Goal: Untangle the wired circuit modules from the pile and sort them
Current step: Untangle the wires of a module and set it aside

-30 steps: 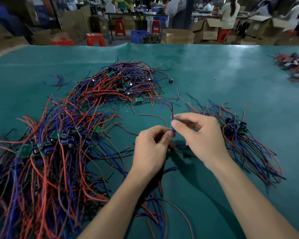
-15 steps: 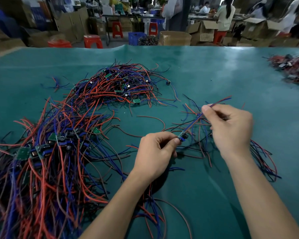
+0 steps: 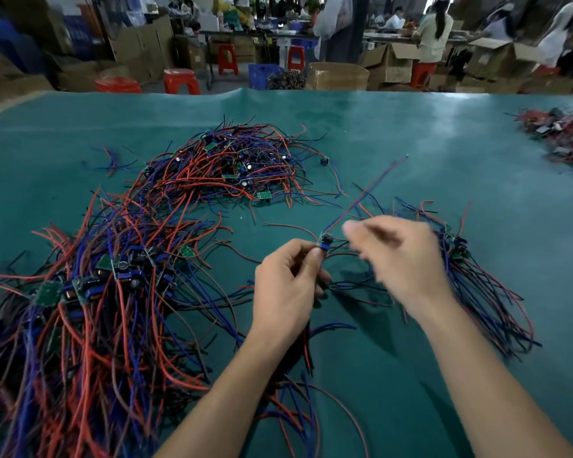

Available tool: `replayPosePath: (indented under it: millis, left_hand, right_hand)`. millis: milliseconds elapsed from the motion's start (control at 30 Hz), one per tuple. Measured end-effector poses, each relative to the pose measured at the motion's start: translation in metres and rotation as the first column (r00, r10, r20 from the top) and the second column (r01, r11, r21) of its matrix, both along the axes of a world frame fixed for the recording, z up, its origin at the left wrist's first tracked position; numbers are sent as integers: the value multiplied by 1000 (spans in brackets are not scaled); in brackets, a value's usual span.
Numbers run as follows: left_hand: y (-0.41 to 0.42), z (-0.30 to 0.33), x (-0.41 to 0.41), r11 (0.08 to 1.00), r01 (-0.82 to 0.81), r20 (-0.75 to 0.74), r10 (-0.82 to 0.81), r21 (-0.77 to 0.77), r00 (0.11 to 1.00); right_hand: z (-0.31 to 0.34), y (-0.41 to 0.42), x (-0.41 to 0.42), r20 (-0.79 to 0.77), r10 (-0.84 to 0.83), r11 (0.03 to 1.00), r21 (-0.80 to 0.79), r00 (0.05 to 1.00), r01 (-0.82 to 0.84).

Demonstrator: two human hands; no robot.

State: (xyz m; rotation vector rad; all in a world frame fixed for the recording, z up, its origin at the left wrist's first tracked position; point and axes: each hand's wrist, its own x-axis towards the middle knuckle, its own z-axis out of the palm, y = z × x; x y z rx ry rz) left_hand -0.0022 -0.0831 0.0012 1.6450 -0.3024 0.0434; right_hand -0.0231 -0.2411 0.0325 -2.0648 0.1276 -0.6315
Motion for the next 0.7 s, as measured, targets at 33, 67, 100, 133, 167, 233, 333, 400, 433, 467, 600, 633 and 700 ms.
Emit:
replayPosePath:
  millis: [33,67,100,133,167,233,333,400,433,467,600,633,700]
  left_hand:
    - [1,0,0,1000,13,21,-14,15,1000]
    - [1,0,0,999,25,45,-27,37,999]
    - [1,-1,-1,998,37,59,-41,54,997]
    - [1,-1,-1,996,49,67,-54,69,996]
    - [0,-1,-1,994,66,65,-71,85,995]
    - [-1,-1,-1,987,94,70,-103,128,992]
    - [-2,-1,-4,976,142,64,-154,164,986]
    - [-2,0,-5,965,133,87,-155,226,984]
    - [-2,0,-5,962,127,90,-153,244,984]
    - [-1,1,-4,960,109,91,-136,257,986]
    - [-2,3,-5,968,53,95,-79,246,992]
    - [-1,3,-5,969,47,97,-73,242,993]
    - [-1,0,-2,961,37,136,-77,273,988]
  right_hand:
    - [-3,9,0,-2,70,997,-42,998,-70]
    - [-5,14,0,9,105,992,-73,994,-104]
    - [-6,16,0,19,119,990,-74,993,-117]
    - [-7,16,1,32,119,992,-42,992,-117]
    - [-7,14,1,53,103,995,9,993,-104]
    - [-3,8,1,131,16,995,95,991,-29]
    - [11,-6,-4,287,-176,965,240,942,108]
    - [29,-16,-11,370,-336,904,383,866,188]
    - [41,-19,-15,400,-386,876,440,831,195]
    - [54,-19,-18,422,-393,864,472,817,172]
    - [98,24,-19,400,-71,918,385,914,-98]
    - [104,47,-16,353,52,931,322,934,-174]
    - [112,98,-5,260,261,925,208,930,-318]
